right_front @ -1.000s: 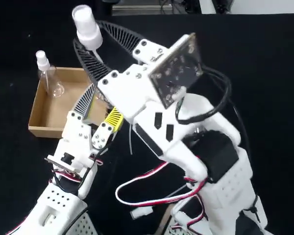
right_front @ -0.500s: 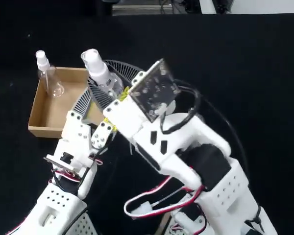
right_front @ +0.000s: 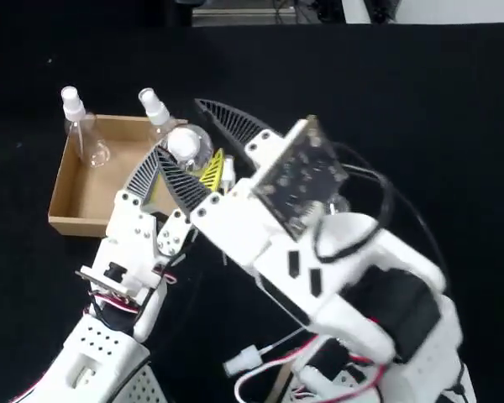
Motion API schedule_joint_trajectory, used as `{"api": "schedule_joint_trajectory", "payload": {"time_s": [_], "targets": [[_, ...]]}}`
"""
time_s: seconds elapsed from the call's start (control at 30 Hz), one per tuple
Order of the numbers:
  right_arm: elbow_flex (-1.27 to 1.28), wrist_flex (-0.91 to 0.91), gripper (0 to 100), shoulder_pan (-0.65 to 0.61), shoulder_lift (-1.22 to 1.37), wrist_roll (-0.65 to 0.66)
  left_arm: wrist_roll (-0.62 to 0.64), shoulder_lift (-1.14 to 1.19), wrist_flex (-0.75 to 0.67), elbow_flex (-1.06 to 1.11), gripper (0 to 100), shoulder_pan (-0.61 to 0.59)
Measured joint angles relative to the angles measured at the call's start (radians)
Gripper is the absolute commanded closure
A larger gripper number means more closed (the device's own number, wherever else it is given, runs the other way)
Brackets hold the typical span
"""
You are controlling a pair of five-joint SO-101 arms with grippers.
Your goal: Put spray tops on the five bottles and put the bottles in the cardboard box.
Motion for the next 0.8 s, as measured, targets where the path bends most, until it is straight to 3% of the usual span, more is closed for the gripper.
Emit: {"api": "schedule_joint_trajectory", "payload": {"time_s": [0.17, 0.4, 0.6, 0.8], "targets": [[-0.166, 0.138, 82.1, 0.008, -0.008, 0.0, 0.0, 0.0, 0.0, 0.0, 97, 0.0], [-0.27, 0.342, 82.0, 0.287, -0.048, 0.002, 0.0, 0.0, 0.009, 0.0, 97, -0.023], [-0.19, 0.391, 81.9, 0.473, -0.048, 0.002, 0.0, 0.0, 0.081, 0.0, 97, -0.273], [0.069, 0.361, 81.9, 0.491, -0.037, 0.0, 0.0, 0.0, 0.092, 0.0, 97, -0.56]]}}
